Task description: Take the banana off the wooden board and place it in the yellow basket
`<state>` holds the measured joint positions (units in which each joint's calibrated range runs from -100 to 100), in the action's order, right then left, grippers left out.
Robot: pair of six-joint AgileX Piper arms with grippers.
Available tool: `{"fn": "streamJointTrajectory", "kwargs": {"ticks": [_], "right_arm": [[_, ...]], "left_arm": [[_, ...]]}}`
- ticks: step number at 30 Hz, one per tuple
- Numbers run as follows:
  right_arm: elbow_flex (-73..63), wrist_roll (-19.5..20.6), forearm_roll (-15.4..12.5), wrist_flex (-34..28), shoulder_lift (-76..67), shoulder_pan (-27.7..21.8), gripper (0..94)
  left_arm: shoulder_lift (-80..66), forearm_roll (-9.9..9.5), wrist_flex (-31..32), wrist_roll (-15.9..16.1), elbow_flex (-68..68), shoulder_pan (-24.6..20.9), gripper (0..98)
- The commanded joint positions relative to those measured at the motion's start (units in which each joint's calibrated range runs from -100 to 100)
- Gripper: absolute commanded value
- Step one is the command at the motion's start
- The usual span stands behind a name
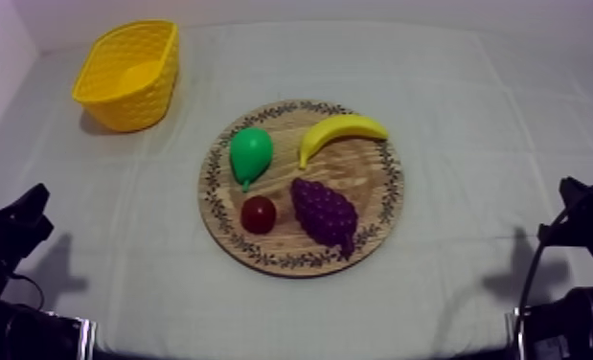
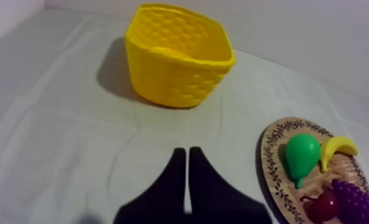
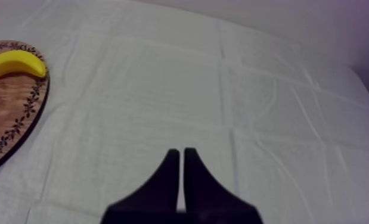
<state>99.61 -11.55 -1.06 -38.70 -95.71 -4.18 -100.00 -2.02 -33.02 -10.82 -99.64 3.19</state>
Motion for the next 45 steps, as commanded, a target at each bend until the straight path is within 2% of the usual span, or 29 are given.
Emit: {"fn": "streamJointTrajectory", "kwargs": {"ticks": [1,34,37,42,45], "right_arm": [[0.05,-0.01,0.01,-0.01,-0.05,-0.03,0.4],[0.05,-0.01,0.01,-0.01,-0.05,-0.03,0.4],[0.05,-0.01,0.01,-0.01,-0.05,-0.03,0.4],[0.05,-0.01,0.01,-0.01,-0.05,-0.03,0.4],[0.05,-0.01,0.01,-0.01,-0.05,-0.03,0.4]], "left_arm": [[0.00,0.24,-7.25,11.19,2.10,0.46,0.5],[0.19,0.24,-7.20,11.24,2.10,0.99,0.3],[1.59,0.54,-5.13,11.75,2.15,1.46,0.2],[7.27,1.04,-2.10,13.60,7.56,3.60,0.1],[12.99,-0.01,-1.43,13.62,14.31,5.42,0.1]]}}
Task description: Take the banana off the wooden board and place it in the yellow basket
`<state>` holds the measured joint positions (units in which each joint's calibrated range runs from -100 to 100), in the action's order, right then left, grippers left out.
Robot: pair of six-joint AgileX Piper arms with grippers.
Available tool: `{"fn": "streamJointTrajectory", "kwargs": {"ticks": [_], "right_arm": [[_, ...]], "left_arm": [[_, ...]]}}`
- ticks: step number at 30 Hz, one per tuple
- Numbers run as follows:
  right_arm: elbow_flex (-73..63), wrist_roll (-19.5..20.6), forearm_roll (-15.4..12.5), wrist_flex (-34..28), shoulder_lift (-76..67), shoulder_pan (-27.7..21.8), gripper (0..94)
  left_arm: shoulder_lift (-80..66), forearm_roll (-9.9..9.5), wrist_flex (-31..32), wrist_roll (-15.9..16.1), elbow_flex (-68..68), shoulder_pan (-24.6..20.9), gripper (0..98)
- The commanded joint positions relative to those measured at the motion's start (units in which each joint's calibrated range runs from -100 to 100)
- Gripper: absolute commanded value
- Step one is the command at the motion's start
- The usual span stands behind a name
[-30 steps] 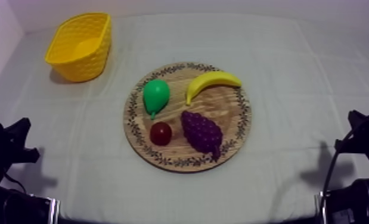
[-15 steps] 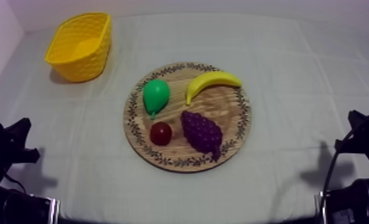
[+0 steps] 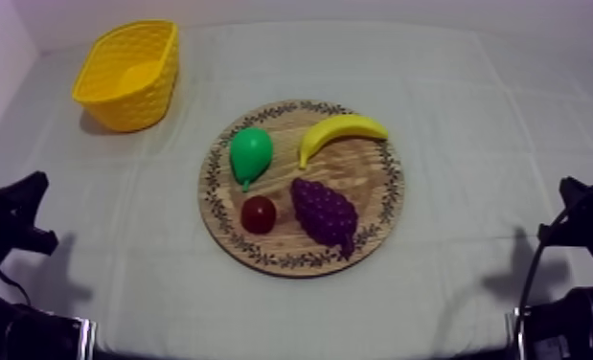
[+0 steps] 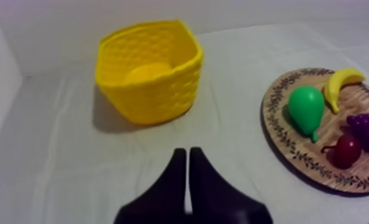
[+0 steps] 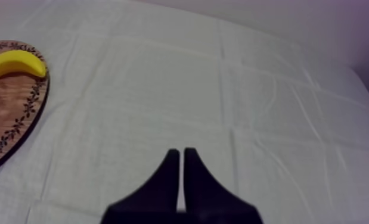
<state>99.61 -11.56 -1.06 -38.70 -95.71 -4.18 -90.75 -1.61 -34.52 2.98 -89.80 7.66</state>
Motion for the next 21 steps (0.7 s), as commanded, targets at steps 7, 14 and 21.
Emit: {"fn": "streamJointTrajectory", "kwargs": {"ticks": [7,14,21], "right_arm": [[0.05,0.01,0.01,-0.01,-0.05,-0.03,0.4],[0.05,0.01,0.01,-0.01,-0.05,-0.03,0.4],[0.05,0.01,0.01,-0.01,-0.05,-0.03,0.4]], "left_arm": [[21.43,-6.37,1.08,-4.07,21.63,7.52,0.1],[37.00,-7.01,3.75,-3.45,33.27,11.01,0.2],[49.24,-7.53,4.07,-2.46,43.32,15.43,0.3]]}}
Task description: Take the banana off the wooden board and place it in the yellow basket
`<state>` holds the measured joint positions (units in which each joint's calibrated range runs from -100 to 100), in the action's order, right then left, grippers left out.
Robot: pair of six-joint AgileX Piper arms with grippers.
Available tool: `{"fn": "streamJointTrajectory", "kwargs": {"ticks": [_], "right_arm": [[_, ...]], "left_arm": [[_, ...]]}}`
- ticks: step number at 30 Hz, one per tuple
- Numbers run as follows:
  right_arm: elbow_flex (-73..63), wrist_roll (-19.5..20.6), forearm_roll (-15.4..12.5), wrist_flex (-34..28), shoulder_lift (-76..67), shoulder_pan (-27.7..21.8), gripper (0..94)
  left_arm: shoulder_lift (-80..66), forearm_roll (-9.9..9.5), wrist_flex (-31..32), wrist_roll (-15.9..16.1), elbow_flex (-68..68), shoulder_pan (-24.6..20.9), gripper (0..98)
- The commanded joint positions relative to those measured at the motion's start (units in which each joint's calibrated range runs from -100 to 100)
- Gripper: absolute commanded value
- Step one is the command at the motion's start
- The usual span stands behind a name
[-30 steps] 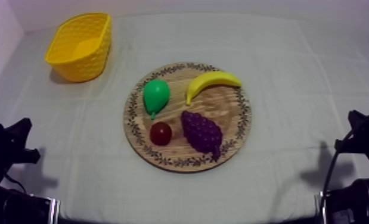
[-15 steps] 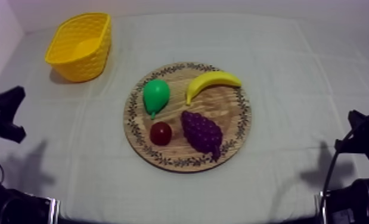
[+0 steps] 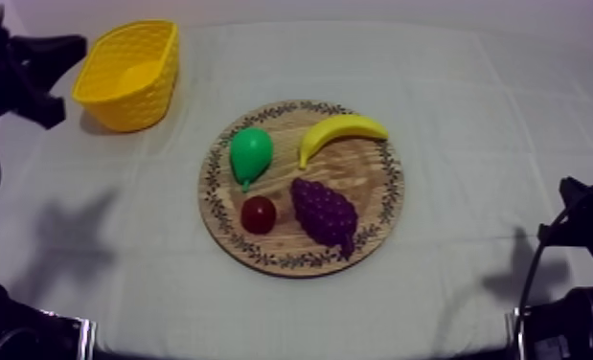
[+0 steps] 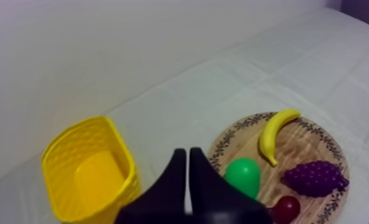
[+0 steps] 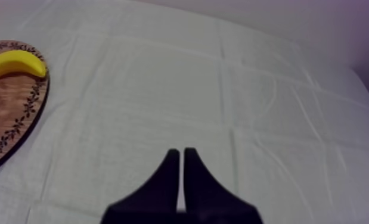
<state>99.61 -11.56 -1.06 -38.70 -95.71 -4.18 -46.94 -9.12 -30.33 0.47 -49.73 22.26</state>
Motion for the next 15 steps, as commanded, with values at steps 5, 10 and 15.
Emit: {"fn": "streamJointTrajectory", "kwargs": {"ticks": [5,10,15], "right_arm": [[0.05,0.01,0.01,-0.01,-0.05,-0.03,0.4],[0.05,0.01,0.01,-0.01,-0.05,-0.03,0.4],[0.05,0.01,0.01,-0.01,-0.05,-0.03,0.4]], "left_arm": [[15.20,-0.93,-0.82,-0.13,10.39,3.74,0.4],[25.17,-1.59,-2.30,-0.70,17.24,5.92,0.4],[34.97,-1.71,-2.66,-0.66,23.10,7.14,0.4]]}}
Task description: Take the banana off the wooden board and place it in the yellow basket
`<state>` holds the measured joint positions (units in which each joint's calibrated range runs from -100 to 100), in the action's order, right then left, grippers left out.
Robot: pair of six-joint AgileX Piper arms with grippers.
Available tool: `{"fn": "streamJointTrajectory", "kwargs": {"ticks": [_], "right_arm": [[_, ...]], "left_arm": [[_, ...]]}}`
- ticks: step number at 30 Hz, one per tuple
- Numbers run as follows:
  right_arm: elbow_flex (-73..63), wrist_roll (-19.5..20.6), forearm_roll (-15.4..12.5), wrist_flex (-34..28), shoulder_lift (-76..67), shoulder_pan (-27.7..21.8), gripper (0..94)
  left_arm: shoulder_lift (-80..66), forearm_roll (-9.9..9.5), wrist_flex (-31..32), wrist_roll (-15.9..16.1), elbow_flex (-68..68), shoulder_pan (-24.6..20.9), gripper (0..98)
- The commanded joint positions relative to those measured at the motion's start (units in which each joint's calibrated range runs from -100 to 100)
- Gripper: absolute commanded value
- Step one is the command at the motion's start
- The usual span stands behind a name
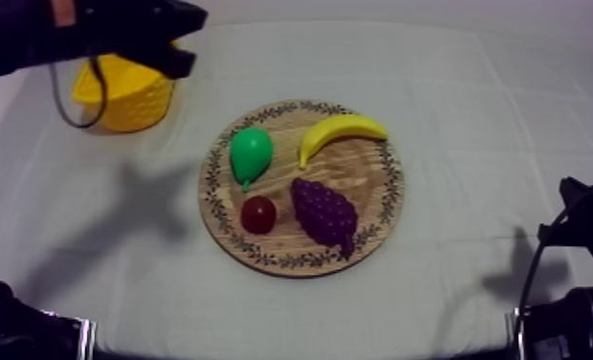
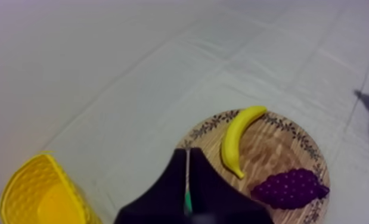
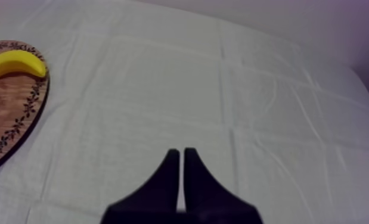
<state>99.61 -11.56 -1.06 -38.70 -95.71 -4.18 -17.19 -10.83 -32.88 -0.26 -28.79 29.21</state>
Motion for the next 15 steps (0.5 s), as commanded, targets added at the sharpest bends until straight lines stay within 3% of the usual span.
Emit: {"fn": "streamJointTrajectory", "kwargs": {"ticks": [1,9,15], "right_arm": [[0.05,0.01,0.01,-0.01,-0.05,-0.03,0.4],[0.05,0.01,0.01,-0.01,-0.05,-0.03,0.4],[0.05,0.01,0.01,-0.01,-0.05,-0.03,0.4]], "left_arm": [[6.96,0.05,-0.14,0.17,3.08,0.40,0.4],[19.46,0.44,-2.84,0.66,10.93,2.00,0.4],[26.97,2.18,-5.38,2.11,15.44,2.60,0.4]]}}
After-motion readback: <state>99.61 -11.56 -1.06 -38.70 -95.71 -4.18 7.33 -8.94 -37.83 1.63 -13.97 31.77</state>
